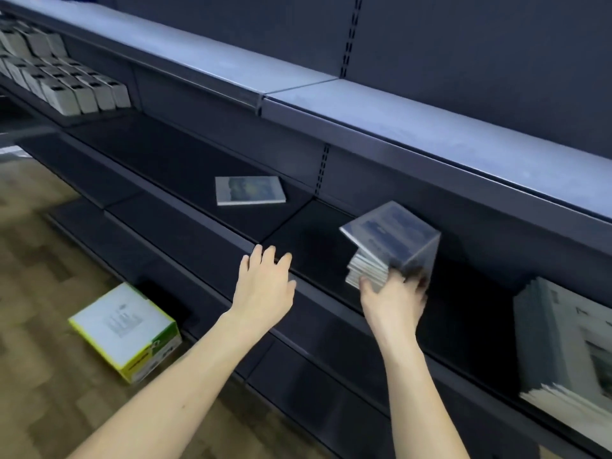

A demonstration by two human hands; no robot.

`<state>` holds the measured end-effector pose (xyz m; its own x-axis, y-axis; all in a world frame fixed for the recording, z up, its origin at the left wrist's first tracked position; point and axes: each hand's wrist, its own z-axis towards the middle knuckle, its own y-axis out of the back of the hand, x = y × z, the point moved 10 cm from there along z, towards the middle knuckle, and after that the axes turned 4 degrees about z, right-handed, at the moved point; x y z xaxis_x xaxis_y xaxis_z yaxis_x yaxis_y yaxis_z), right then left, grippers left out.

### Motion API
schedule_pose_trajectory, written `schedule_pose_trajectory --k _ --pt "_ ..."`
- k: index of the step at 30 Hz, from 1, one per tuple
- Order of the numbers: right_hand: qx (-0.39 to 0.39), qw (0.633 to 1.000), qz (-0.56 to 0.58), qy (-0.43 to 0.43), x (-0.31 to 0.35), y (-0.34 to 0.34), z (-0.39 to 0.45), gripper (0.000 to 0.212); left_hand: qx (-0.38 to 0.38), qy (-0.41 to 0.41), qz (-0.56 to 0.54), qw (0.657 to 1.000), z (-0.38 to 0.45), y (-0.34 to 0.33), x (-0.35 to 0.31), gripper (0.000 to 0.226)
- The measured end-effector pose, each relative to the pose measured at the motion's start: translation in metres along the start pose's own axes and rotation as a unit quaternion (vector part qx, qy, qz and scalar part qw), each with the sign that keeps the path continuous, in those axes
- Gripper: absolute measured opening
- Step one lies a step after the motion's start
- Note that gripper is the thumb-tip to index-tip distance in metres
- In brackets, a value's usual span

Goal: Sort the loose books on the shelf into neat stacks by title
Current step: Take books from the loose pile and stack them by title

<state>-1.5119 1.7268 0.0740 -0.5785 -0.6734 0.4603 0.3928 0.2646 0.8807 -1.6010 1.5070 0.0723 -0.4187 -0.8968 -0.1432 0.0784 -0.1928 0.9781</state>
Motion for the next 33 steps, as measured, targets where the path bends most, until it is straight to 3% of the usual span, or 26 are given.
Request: schedule_pose_trajectory --k 4,15,27,33 --pt "-0.017 0.999 0.012 0.044 0.049 -0.015 -0.009 0.063 0.009 -0.013 -0.006 1.0 0.006 0.001 0.024 0.055" --pt "0.098 0.985 0.057 0.132 0.163 -0.096 -0.014 0.063 0.022 0.031 -0.034 0.999 0.033 0.001 0.108 0.058" --pt "0.229 0.951 0.139 0.153 0.264 -0.225 0.043 0.067 0.022 0.062 0.0 0.998 0.115 -0.015 0.191 0.055" --pt "0.247 0.949 0.106 0.165 0.308 -0.283 0.077 0.07 0.025 0.073 0.003 0.997 0.162 -0.026 0.227 0.052"
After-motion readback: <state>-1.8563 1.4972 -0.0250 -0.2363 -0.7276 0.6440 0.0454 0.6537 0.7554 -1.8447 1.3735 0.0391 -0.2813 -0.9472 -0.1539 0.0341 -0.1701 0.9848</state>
